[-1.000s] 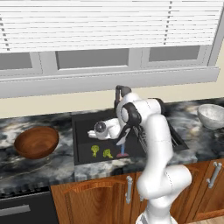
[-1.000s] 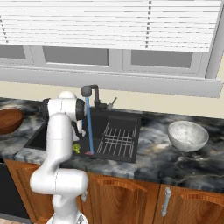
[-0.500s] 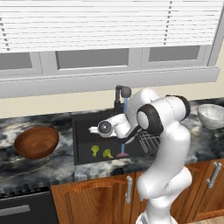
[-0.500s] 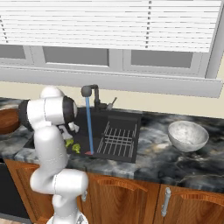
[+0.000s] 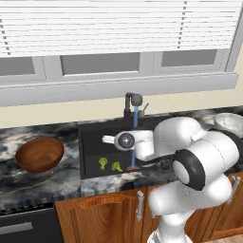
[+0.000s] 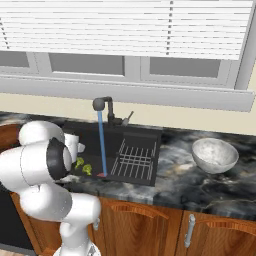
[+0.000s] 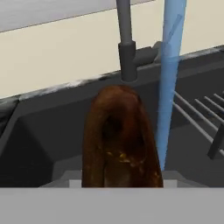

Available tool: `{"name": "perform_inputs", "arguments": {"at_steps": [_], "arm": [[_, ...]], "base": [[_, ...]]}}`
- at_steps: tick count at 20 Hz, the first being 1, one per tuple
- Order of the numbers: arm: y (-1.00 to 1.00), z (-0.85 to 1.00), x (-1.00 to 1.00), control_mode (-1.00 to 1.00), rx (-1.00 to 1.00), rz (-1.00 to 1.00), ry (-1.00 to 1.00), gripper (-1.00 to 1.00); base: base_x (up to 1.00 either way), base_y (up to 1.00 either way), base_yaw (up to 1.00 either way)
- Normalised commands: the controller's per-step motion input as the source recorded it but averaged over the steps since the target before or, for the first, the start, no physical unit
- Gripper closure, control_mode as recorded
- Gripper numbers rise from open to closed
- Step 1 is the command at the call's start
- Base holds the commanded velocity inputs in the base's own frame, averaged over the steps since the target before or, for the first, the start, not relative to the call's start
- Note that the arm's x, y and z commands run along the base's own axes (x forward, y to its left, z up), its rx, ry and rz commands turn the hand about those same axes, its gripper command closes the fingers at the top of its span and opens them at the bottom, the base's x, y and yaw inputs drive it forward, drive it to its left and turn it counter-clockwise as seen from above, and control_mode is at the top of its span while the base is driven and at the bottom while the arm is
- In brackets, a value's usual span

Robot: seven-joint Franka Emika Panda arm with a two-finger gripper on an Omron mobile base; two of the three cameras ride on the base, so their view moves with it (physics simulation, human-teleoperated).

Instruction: Pick the broccolis from the sink and place them in one bowl. Place the sweet potato in the other bowl. Then turn off the sink faucet.

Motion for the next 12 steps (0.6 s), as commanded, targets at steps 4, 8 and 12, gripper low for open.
{"name": "perform_inputs", "arguments": {"at_steps": [4, 8, 12], "arm": [[-0.04, 1.00, -0.66, -1.00, 0.07, 0.00, 0.00, 1.00], [-0.09, 1.00, -0.56, -1.00, 0.08, -0.02, 0.03, 1.00], [-0.02, 1.00, -0.42, -1.00, 0.06, -0.03, 0.13, 1.00]], "base": [[0.00, 0.00, 0.00], [0.00, 0.00, 0.00], [0.00, 0.00, 0.00]]}}
